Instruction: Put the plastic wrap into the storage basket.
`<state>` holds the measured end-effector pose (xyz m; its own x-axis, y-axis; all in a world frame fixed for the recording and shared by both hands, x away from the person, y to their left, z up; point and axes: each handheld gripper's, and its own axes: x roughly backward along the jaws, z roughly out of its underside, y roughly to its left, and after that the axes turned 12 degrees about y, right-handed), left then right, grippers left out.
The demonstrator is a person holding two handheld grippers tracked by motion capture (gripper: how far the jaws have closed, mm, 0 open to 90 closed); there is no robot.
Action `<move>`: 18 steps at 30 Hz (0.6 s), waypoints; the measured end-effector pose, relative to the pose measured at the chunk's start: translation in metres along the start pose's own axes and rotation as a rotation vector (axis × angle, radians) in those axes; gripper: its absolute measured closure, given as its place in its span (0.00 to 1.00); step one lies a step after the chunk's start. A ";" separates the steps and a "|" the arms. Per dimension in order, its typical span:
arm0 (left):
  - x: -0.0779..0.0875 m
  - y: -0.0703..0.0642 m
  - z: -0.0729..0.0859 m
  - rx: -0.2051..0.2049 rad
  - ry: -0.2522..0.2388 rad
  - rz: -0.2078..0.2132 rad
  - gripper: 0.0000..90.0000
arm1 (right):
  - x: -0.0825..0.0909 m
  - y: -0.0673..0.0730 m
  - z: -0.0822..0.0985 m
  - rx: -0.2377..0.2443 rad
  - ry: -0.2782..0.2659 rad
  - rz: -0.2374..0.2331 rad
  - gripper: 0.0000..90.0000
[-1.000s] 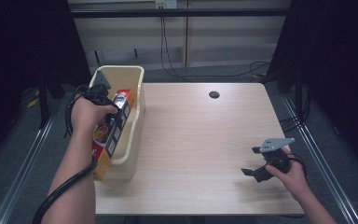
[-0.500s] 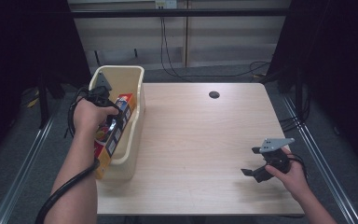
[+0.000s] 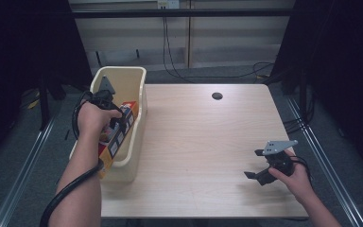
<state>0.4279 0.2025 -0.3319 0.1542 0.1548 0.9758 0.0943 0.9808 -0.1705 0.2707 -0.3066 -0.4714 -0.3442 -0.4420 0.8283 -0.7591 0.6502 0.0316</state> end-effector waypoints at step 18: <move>-0.014 0.002 -0.007 -0.002 0.042 0.002 0.44 | -0.001 0.000 0.000 0.005 0.001 0.003 0.03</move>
<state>0.4324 0.2013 -0.3466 0.1955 0.1517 0.9689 0.0957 0.9803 -0.1728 0.2711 -0.3059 -0.4720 -0.3462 -0.4397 0.8287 -0.7610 0.6482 0.0260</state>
